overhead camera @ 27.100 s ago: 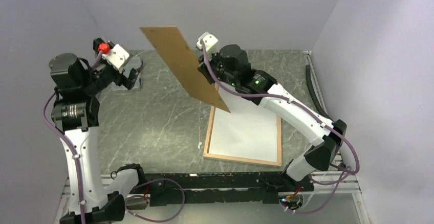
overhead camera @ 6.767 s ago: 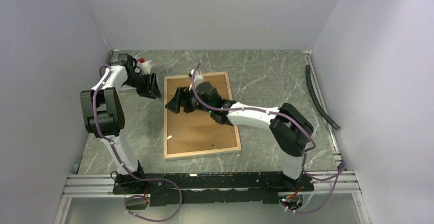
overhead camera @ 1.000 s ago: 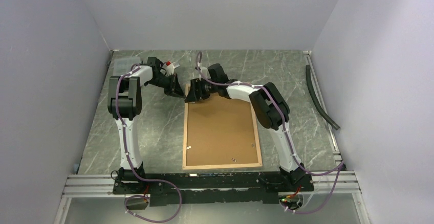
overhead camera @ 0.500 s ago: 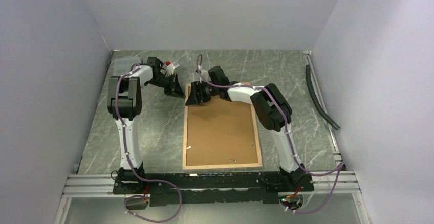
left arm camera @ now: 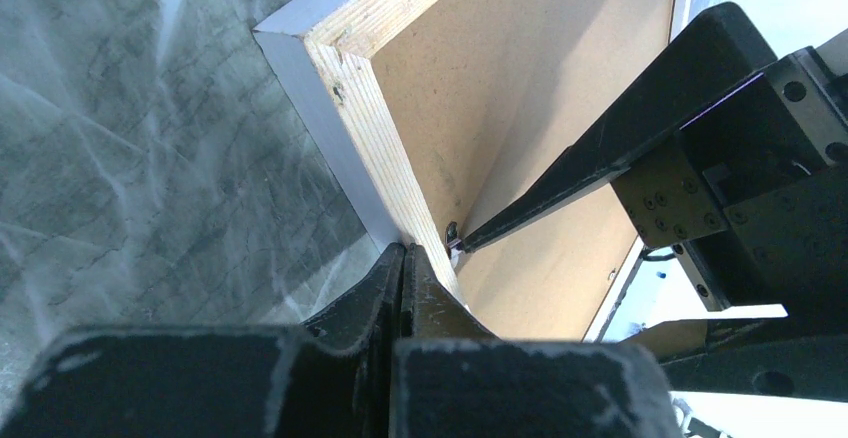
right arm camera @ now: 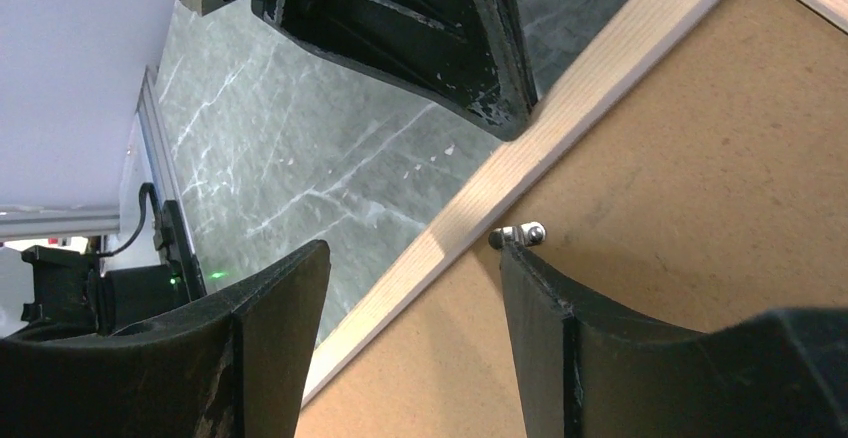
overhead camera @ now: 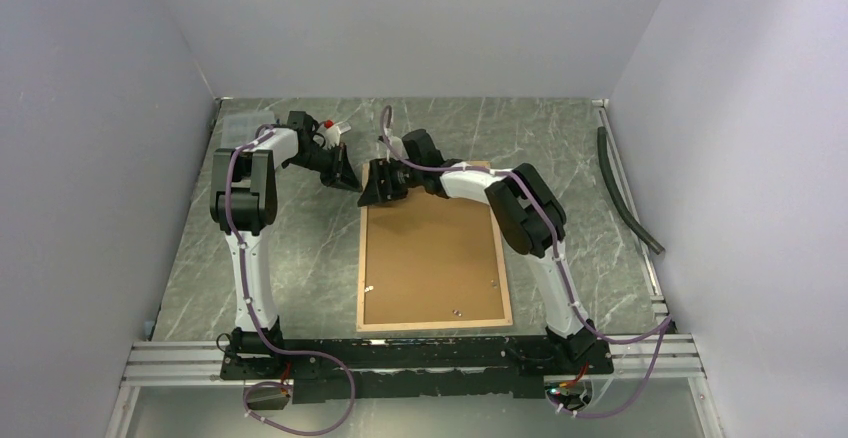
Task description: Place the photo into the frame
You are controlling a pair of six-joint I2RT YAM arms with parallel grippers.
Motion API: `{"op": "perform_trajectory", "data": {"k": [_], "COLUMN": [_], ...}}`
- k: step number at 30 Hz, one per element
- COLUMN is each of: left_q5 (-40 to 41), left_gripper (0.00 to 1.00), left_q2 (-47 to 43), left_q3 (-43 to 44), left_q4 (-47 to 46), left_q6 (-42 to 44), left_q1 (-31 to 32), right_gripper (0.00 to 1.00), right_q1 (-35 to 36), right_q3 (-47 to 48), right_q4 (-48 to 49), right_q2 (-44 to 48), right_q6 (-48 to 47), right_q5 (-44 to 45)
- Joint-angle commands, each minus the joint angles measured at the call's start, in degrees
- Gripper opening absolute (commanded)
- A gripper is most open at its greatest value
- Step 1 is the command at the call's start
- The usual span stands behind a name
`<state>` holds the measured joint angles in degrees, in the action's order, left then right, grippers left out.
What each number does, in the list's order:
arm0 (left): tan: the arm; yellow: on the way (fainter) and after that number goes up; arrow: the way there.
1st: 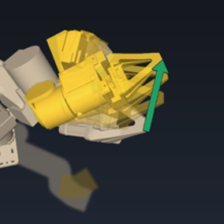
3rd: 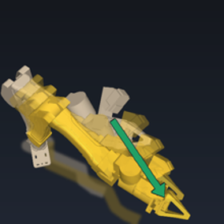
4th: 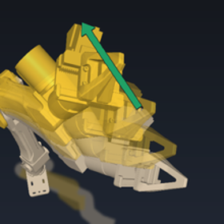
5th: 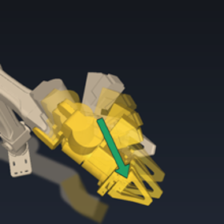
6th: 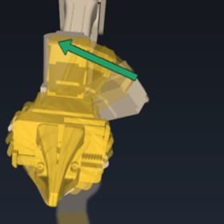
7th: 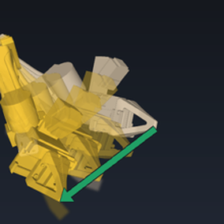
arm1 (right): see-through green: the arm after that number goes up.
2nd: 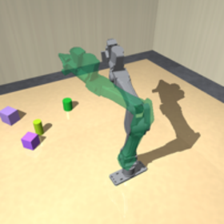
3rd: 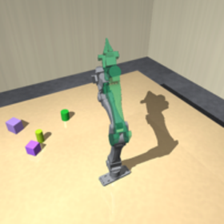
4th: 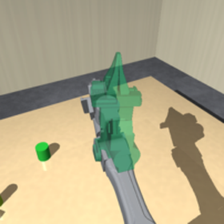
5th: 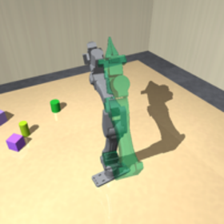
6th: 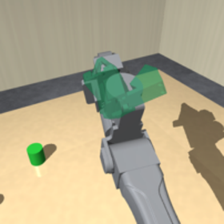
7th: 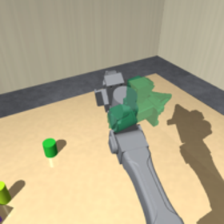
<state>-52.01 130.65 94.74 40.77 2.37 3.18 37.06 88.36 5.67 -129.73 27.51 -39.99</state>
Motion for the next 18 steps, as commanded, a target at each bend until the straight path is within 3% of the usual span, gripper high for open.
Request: {"op": "perform_trajectory", "data": {"k": [1, 18], "left_q5": [9.0, 9.3], "left_gripper": [0.03, 0.03], "left_q2": [1.5, 0.7], "left_q3": [-2.7, -2.6], "left_q4": [1.8, 2.7], "left_q6": [2.9, 3.3], "left_q1": [1.5, 1.4], "right_gripper": [0.67, 0.66], "right_q1": [1.5, 2.2], "right_q3": [2.4, 1.3], "right_q4": [-0.3, 0.9], "right_q2": [-2.0, -0.1], "right_q6": [0.7, 2.0], "right_q5": [0.0, 2.7]}}
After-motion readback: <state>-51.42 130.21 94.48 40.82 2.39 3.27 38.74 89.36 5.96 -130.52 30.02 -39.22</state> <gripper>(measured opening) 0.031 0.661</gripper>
